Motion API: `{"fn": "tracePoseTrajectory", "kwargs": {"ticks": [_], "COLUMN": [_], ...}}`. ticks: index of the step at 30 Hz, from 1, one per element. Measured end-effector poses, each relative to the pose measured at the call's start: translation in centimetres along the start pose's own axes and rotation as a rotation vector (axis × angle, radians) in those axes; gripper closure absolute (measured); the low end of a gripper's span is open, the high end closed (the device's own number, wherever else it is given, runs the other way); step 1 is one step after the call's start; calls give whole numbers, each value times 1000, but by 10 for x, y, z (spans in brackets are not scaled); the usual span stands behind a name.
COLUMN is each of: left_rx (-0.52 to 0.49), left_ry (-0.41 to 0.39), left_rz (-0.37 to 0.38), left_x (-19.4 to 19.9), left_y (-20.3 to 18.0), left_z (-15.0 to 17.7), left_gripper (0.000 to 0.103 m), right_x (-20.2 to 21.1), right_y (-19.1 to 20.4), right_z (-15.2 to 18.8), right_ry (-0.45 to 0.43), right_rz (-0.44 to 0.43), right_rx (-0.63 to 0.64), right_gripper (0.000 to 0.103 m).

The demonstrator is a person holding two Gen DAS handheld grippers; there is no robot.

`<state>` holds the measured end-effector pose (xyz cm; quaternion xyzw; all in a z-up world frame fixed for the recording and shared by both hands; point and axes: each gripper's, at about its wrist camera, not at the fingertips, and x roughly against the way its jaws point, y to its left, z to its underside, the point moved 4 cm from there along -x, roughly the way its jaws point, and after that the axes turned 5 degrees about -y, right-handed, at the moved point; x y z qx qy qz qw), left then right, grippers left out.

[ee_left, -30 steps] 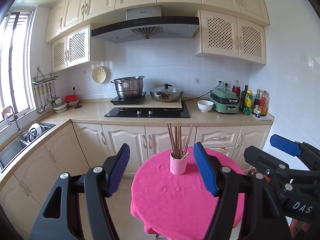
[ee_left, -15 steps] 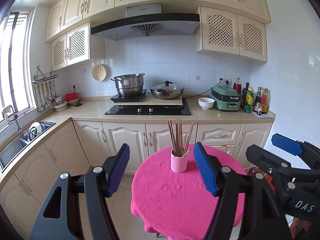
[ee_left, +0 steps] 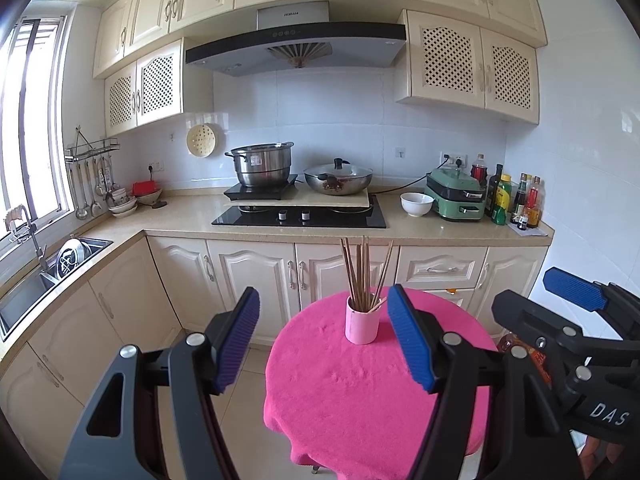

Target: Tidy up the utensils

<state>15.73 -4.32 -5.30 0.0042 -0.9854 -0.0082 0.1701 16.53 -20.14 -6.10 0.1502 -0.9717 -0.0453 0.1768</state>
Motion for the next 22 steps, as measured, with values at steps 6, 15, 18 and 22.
{"fn": "tracePoseTrajectory", "kwargs": {"ticks": [6,15,18,22], "left_rx": [3,-1,5,10], "left_ry": [5,22,66,129], "left_rz": [-1,-6,-30,-60], "left_x": [-5,-15,-30,-54], "left_y": [1,4,7,14], "left_z": [-1,3,8,20], "left_gripper": [37,37,37,37], "right_x": [-3,-16,-26,-48], "right_y": [1,-2,-6,-17], "right_z": [1,4,7,15], "right_ry": [5,23,38,69], "right_rz": [-1,1,4,14], "right_rx": [0,-15,-21,-38], "right_gripper": [25,25,25,25]}}
